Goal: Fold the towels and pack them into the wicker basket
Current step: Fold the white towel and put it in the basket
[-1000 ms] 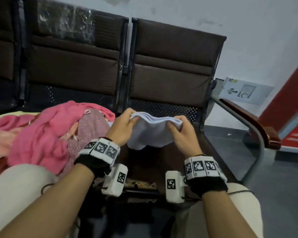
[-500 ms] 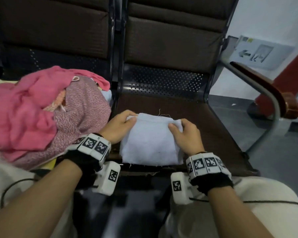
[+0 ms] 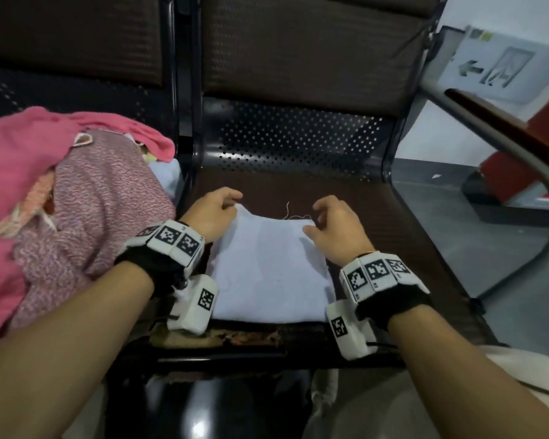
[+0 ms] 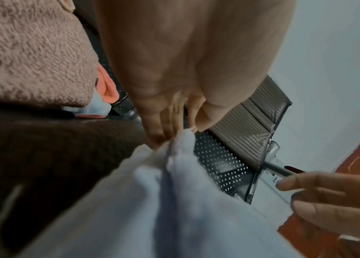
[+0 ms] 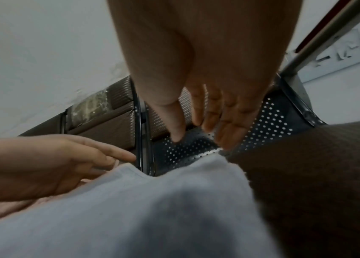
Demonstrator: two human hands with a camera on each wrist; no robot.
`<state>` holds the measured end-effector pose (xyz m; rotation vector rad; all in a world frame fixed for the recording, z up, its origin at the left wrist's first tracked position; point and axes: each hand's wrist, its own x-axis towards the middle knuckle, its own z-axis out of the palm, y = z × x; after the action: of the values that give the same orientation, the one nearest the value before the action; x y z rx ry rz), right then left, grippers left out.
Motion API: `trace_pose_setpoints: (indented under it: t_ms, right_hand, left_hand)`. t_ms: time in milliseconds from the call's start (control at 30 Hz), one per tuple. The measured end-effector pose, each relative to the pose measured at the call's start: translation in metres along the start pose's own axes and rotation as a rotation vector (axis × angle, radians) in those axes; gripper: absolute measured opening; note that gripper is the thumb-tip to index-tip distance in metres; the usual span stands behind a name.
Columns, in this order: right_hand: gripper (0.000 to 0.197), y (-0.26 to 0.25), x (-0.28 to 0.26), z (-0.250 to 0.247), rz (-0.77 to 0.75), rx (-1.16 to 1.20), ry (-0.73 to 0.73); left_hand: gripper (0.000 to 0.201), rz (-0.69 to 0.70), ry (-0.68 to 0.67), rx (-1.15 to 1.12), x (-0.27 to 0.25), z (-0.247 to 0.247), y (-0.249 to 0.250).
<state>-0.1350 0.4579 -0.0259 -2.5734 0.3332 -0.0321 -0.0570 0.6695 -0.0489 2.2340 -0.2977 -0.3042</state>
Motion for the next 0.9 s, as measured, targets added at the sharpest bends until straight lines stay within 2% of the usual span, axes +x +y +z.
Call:
trace_pose_setpoints:
  t_ms: [67,167,267,333,400,467,567,667,767,833,900]
  right_hand:
    - [0.031,-0.002,-0.012,0.0,-0.091,-0.018,-0.056]
    - [0.025,-0.007,-0.037,-0.001,-0.176,-0.073,-0.255]
    - [0.044,-0.006,-0.064,0.002,-0.206,-0.155,-0.461]
    - [0.056,-0.004,-0.08,0.004,-0.21,-0.157,-0.498]
    - [0.057,-0.001,-0.093,0.005,-0.205,-0.145,-0.448]
    - [0.055,0.001,-0.105,0.005,-0.169,-0.113,-0.391]
    - [0.042,0.004,-0.122,0.008,-0.151,-0.039,-0.261]
    - [0.025,0.007,-0.136,0.009,-0.128,0.069,-0.082]
    - [0.022,0.011,-0.14,0.007,-0.078,0.189,0.018]
    - [0.022,0.014,-0.139,0.005,-0.057,0.276,0.035]
    - [0.037,0.017,-0.136,0.004,-0.035,0.321,-0.034]
  left_hand:
    - [0.035,0.034,0.04,0.023,-0.011,0.006,-0.002]
    - [0.028,0.128,0.152,-0.064,-0.046,0.011,0.0]
    - [0.02,0.153,0.069,-0.099,-0.084,0.015,-0.001]
    - [0.016,0.171,-0.027,-0.05,-0.105,0.018,-0.005]
    - [0.027,0.196,-0.09,0.03,-0.123,0.019,-0.01]
    - [0.048,0.202,-0.142,0.1,-0.137,0.02,-0.016]
    - [0.066,0.224,-0.169,0.17,-0.154,0.022,-0.023]
    - [0.051,0.308,-0.056,0.166,-0.163,0.023,-0.026]
    - [0.037,0.368,0.043,0.139,-0.166,0.02,-0.022]
    - [0.027,0.355,0.103,0.06,-0.164,0.016,-0.017]
    - [0.016,0.324,0.121,-0.024,-0.157,0.013,-0.011]
